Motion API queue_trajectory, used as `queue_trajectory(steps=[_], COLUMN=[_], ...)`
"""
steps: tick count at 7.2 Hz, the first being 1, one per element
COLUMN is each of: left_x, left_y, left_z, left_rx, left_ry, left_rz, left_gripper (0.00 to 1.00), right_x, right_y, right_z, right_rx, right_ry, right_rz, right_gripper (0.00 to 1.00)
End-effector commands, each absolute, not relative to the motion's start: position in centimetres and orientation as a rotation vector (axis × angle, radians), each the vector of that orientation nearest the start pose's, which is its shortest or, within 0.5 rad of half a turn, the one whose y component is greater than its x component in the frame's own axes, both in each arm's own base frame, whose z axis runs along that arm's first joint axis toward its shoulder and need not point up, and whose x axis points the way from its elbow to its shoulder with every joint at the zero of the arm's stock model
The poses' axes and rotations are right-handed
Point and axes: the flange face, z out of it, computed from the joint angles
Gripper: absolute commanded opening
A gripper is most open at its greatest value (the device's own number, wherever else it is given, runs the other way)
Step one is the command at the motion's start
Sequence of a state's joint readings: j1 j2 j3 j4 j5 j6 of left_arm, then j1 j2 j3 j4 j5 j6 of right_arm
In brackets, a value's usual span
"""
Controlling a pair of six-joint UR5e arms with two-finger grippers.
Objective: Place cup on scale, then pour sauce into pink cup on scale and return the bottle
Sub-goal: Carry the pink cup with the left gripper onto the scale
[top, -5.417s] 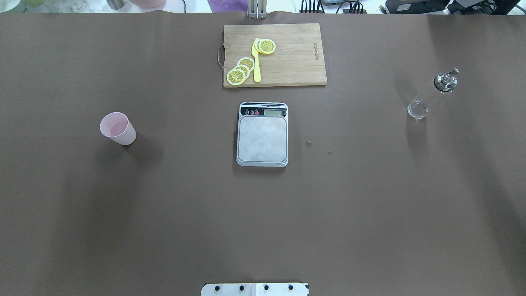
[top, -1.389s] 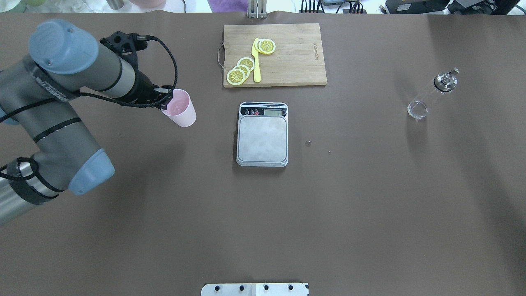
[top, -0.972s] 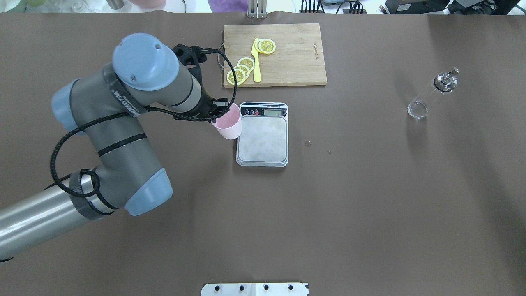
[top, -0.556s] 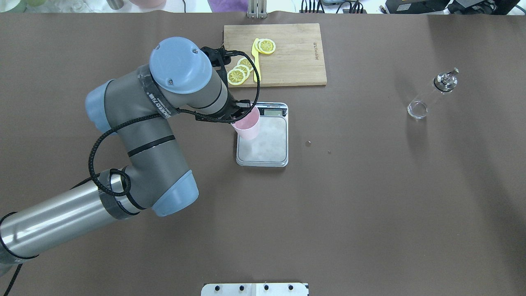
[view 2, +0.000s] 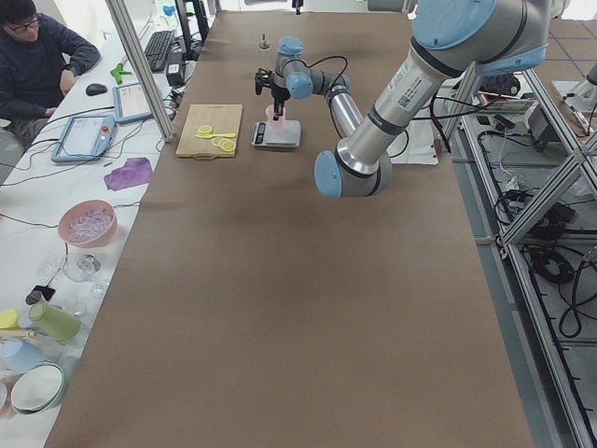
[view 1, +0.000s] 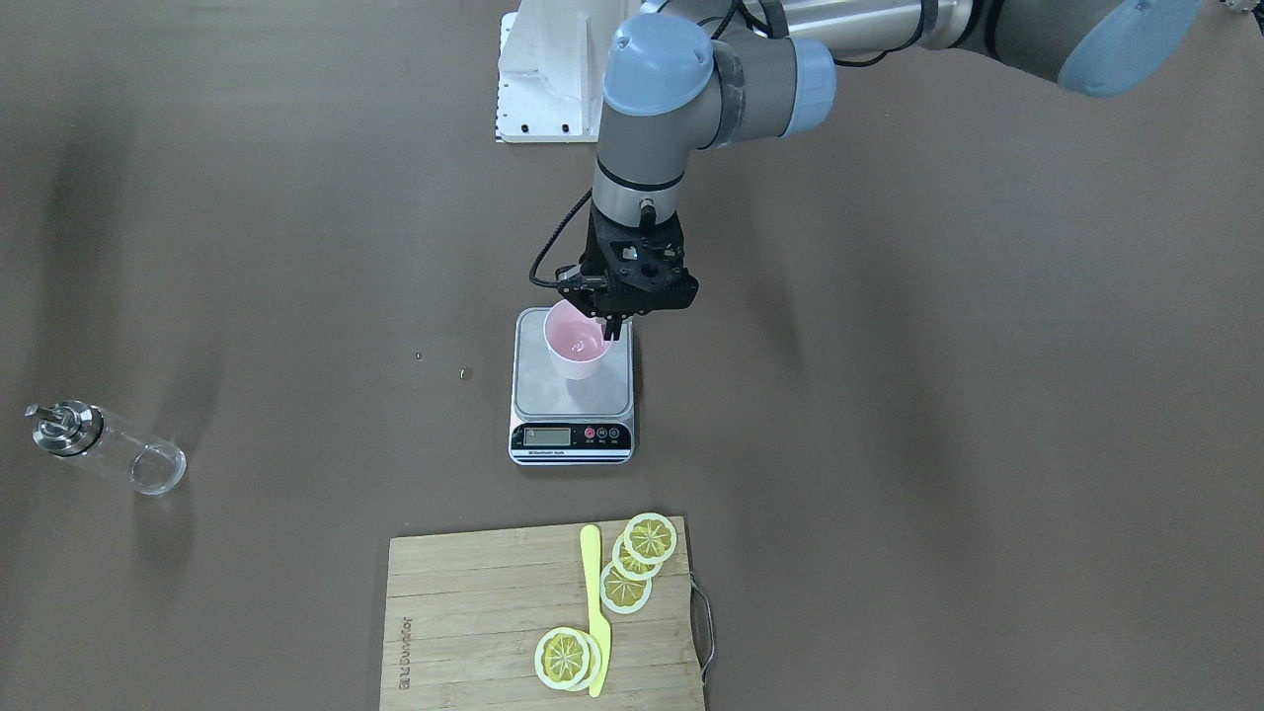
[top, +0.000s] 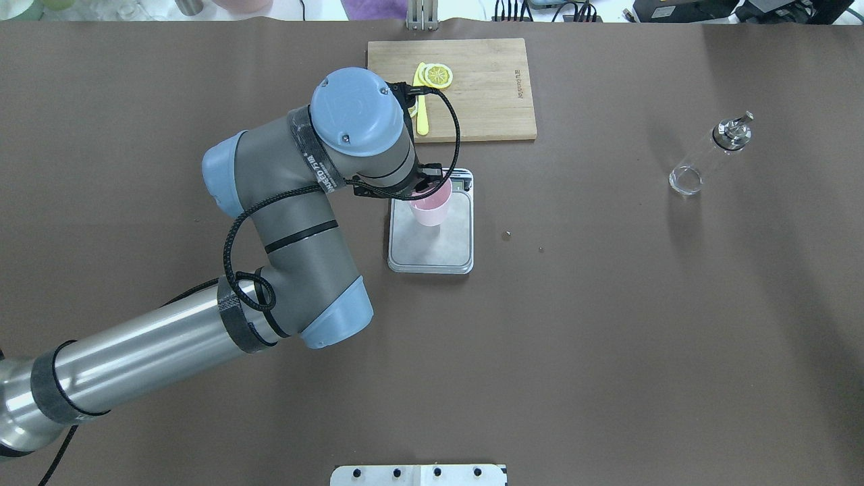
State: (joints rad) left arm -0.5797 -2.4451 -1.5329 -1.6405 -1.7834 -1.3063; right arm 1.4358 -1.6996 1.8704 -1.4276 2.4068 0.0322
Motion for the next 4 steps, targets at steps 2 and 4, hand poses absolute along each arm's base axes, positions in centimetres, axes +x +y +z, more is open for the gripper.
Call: queue_trajectory(steps=[2, 4], left_x=[55.34, 56.07], left_y=[-49.13, -48.51], left_z=[12.86, 13.05], left_rx=[0.203, 0.224], left_ry=[0.89, 0.879], left_rz=[-0.194, -0.192], left_gripper=[0.0, 0.0], right_x=[-0.14, -0.14], right_y=[-45.13, -45.19], right_z=[55.02, 54.95], right_rx=[0.226, 0.227], right_ry=[-0.852, -0.852], right_rz=[-0.227, -0.228], right_gripper=[1.0, 1.0])
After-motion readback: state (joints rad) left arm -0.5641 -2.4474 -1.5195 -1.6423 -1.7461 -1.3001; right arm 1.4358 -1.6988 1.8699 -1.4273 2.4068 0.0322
